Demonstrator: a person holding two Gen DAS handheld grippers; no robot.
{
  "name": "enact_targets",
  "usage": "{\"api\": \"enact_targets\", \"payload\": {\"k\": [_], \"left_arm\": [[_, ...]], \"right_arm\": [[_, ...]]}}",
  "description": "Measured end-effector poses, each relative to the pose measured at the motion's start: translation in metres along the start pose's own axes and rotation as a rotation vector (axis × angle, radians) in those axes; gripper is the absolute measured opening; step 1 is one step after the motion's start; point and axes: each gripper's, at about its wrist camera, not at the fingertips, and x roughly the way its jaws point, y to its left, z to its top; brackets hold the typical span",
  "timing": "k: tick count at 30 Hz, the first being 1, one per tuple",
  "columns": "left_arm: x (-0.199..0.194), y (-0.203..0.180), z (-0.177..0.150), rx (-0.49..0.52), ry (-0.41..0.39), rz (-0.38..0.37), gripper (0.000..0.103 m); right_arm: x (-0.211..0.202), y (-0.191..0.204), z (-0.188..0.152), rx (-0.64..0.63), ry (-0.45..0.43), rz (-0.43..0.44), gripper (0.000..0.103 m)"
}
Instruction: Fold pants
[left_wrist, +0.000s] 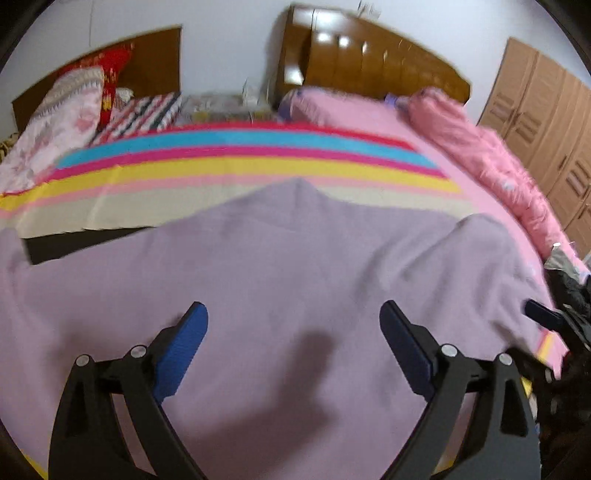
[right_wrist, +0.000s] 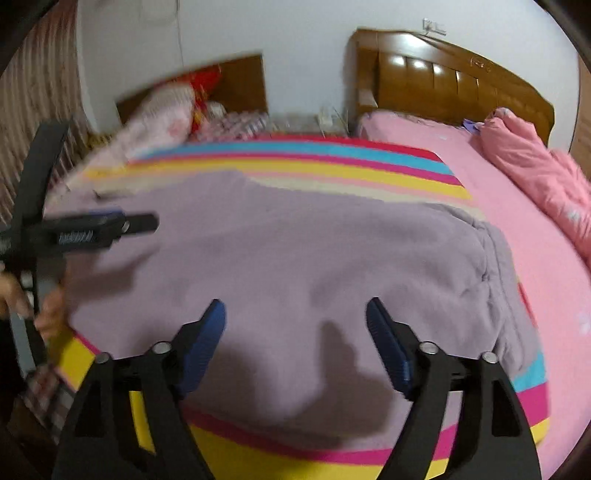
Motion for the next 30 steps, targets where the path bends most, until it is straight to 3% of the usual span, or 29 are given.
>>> {"api": "enact_targets", "payload": {"k": [2, 3, 7, 11, 13, 15, 17, 18, 20, 24, 26, 28, 30], "left_arm": [[0.028, 0.001, 0.001, -0.016, 0.065, 0.036, 0.097], [0.030, -0.002, 0.001, 0.014, 0.027, 0.048, 0.100], [0.038, -0.010, -0.001, 0.093, 0.063, 0.107, 0.102], [0.038, -0.006, -0.005, 0.074, 0.042, 0.087, 0.101], [0.025, 0.004, -0.008, 0.020, 0.000, 0.061, 0.100], [-0.008, 0.019, -0.011, -0.035, -0.115, 0.016, 0.101], [-0.057, 0.053, -0.026, -0.103, -0.273, -0.006, 0.101], [-0.071, 0.069, -0.032, -0.129, -0.309, 0.001, 0.101], [-0.099, 0.121, -0.051, -0.224, -0.353, 0.039, 0.101], [-0.145, 0.237, -0.097, -0.465, -0.383, 0.197, 0.101], [-0.173, 0.306, -0.128, -0.639, -0.414, 0.319, 0.100], [-0.193, 0.360, -0.155, -0.772, -0.436, 0.340, 0.099], [-0.203, 0.401, -0.179, -0.886, -0.422, 0.328, 0.078]], "right_arm": [[0.010, -0.006, -0.008, -0.007, 0.077, -0.041, 0.083], [0.016, -0.014, -0.017, 0.002, 0.116, -0.051, 0.084], [0.004, -0.044, -0.045, 0.052, 0.080, 0.052, 0.084], [0.007, -0.041, -0.042, 0.048, 0.089, 0.050, 0.086], [0.010, -0.039, -0.038, 0.049, 0.112, 0.032, 0.086], [0.008, -0.035, -0.034, 0.052, 0.139, 0.005, 0.086], [0.005, -0.028, -0.024, 0.055, 0.137, -0.050, 0.086], [0.001, -0.023, -0.020, 0.057, 0.121, -0.076, 0.083], [-0.011, -0.008, -0.002, 0.048, 0.045, -0.045, 0.080], [-0.015, 0.061, 0.040, -0.074, -0.065, 0.117, 0.080], [-0.008, 0.115, 0.061, -0.193, -0.103, 0.194, 0.080], [0.002, 0.176, 0.082, -0.276, -0.111, 0.312, 0.080], [0.012, 0.227, 0.100, -0.316, -0.097, 0.468, 0.080]]}}
